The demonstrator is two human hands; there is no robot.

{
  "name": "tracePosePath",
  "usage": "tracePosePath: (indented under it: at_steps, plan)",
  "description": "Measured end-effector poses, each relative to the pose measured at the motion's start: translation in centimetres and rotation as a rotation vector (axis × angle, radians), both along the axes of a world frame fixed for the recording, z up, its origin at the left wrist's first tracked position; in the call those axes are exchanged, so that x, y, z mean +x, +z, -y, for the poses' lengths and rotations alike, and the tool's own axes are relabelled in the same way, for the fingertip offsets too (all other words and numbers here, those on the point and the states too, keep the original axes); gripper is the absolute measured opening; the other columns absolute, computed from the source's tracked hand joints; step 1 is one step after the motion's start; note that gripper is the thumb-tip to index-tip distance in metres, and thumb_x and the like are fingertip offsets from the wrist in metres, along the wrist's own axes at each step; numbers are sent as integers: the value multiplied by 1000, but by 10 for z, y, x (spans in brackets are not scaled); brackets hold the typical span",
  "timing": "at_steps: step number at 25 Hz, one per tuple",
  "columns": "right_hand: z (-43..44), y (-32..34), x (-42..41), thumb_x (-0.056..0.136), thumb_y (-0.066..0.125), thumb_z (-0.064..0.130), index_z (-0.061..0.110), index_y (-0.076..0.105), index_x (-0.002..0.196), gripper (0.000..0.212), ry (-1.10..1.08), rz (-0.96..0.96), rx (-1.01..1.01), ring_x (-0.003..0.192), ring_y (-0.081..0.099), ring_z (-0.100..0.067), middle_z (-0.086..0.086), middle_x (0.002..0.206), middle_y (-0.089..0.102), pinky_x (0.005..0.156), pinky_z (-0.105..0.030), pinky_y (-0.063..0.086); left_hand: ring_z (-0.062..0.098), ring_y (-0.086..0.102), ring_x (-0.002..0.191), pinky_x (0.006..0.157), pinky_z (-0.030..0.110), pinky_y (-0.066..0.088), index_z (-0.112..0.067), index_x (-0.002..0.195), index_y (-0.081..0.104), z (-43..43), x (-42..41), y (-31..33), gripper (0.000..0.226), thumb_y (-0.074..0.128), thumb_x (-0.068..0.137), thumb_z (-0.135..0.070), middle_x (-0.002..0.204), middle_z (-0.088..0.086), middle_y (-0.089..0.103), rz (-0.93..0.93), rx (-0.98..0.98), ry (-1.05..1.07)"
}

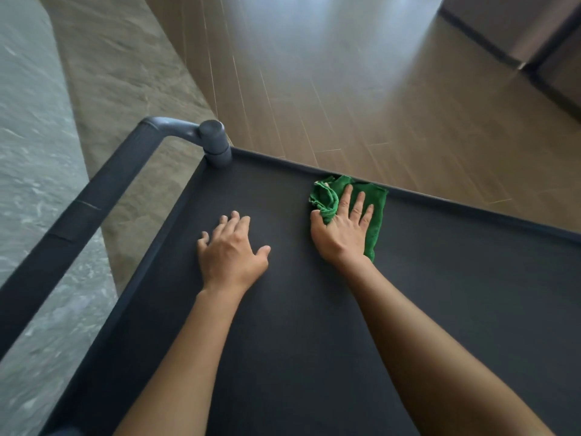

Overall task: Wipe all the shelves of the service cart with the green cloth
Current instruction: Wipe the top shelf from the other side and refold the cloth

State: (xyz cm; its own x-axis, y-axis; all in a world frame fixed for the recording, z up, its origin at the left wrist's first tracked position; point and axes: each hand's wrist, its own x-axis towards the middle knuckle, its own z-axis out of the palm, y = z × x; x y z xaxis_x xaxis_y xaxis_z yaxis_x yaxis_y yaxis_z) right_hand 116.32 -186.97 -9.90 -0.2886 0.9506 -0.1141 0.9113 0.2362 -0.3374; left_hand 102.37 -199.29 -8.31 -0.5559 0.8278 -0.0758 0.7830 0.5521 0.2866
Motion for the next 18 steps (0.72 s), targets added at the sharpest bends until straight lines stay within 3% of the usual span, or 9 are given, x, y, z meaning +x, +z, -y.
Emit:
tracePosePath:
  at_steps: [2, 4, 8, 12, 16, 18]
  plan:
    - [4, 0, -16, 82, 16, 54, 25, -19, 127, 64, 22, -16, -9, 144, -20, -27, -8, 159, -12, 112, -43, -23, 17, 26, 143, 111, 45, 23, -19, 142, 38, 1, -2, -1, 72, 62, 82, -51, 154, 0, 33, -13, 29, -5]
    - [7, -1, -38, 84, 17, 54, 23, -16, 139, 70, 80, -10, -13, 144, -20, -27, -8, 159, -12, 112, -44, -22, 18, 32, 140, 109, 45, 25, -18, 138, 40, 2, -2, -1, 71, 63, 80, -53, 149, 1, 40, -33, 49, -1]
    - [15, 1, -82, 86, 19, 54, 21, -12, 144, 73, 181, -42, -46, 144, -20, -26, -7, 159, -12, 112, -43, -22, 25, 51, 122, 102, 46, 32, -15, 129, 39, 1, -2, 4, 71, 65, 77, -55, 128, 6, 57, -30, 92, 15]
    - [21, 7, -111, 84, 19, 53, 20, -1, 151, 78, 246, -82, -107, 144, -21, -20, -3, 159, -10, 113, -41, -21, 30, 59, 108, 102, 46, 34, -8, 134, 30, 2, -6, 11, 74, 66, 78, -39, 115, 10, 64, 59, 143, 62]
    - [23, 10, -131, 91, 23, 48, 17, 1, 152, 73, 322, -103, -195, 143, -20, -16, 2, 160, -8, 114, -39, -20, 42, 56, 106, 95, 48, 43, -8, 136, 29, 4, -12, 13, 72, 65, 73, -11, 115, 17, 62, 358, 314, 186]
    - [24, 14, -137, 93, 22, 44, 19, 5, 152, 67, 366, -170, -250, 144, -19, -15, 2, 160, -5, 113, -37, -21, 38, 58, 109, 91, 41, 48, -10, 135, 30, 6, -17, 11, 71, 66, 73, -6, 119, 17, 62, 510, 400, 253]
